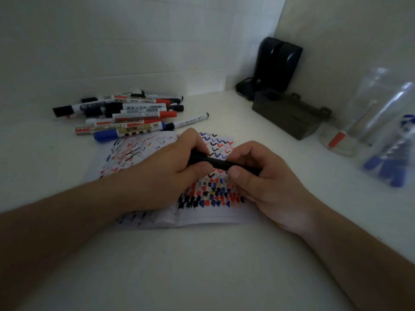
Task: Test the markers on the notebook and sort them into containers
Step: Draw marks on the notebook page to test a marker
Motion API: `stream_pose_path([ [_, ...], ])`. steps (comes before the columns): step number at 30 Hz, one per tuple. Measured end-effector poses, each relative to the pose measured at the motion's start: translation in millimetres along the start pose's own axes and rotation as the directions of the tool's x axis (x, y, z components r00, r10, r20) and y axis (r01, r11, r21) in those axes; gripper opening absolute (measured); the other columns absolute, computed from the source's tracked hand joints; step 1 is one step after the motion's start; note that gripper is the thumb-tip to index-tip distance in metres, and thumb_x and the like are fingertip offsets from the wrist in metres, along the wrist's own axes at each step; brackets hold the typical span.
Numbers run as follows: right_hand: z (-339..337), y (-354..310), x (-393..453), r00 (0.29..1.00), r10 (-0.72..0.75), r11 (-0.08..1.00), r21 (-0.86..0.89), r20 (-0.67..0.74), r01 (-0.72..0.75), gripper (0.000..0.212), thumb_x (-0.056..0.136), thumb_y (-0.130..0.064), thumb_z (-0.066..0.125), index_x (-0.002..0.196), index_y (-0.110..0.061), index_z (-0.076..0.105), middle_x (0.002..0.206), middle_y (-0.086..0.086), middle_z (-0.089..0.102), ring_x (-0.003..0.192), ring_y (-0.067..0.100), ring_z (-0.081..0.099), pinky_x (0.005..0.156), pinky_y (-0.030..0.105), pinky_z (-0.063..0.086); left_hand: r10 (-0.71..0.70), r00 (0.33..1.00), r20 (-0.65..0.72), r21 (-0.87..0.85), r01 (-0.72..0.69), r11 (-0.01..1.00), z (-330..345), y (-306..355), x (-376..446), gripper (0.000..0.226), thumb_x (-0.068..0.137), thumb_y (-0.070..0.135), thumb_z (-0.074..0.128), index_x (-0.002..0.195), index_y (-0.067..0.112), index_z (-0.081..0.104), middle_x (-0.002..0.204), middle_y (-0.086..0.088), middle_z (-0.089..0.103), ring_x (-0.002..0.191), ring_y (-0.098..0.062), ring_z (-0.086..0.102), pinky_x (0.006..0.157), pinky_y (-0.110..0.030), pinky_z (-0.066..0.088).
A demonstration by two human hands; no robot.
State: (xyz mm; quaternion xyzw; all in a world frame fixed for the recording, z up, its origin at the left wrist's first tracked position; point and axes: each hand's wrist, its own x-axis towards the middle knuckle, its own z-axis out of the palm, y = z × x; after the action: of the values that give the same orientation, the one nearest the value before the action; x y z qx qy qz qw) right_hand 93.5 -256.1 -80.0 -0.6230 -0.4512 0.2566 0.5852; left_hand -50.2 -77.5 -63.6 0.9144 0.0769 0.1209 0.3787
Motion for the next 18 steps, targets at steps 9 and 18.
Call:
stream_pose_path([
  [9,-20,-43,-28,0.974,0.218,0.974,-0.056,-0.059,-0.221,0.011,0.094,0.0,0.064,0.098,-0.01,0.066,0.074,0.013,0.069,0.055,0.02,0.051,0.049,0.029,0.037,-0.131,0.976,0.175,0.2,0.095,0.975,2,36,8,0.008,0.1,0.049,0.056,0.096,0.042,0.055,0.083,0.005,0.063,0.074,-0.012,0.059,0.068,-0.033,0.047],
  [18,-84,-52,-306,0.905,0.197,0.98,0.076,-0.378,-0.182,0.018,0.075,-0.02,0.083,0.083,-0.015,0.068,0.067,0.021,0.064,0.05,0.023,0.055,0.047,0.025,0.043,0.348,0.9,0.264,-0.29,-0.27,0.918,170,183,-79,0.016,0.1,0.037,0.058,0.113,0.034,0.067,0.083,0.028,0.064,0.077,0.01,0.061,0.069,-0.01,0.041],
])
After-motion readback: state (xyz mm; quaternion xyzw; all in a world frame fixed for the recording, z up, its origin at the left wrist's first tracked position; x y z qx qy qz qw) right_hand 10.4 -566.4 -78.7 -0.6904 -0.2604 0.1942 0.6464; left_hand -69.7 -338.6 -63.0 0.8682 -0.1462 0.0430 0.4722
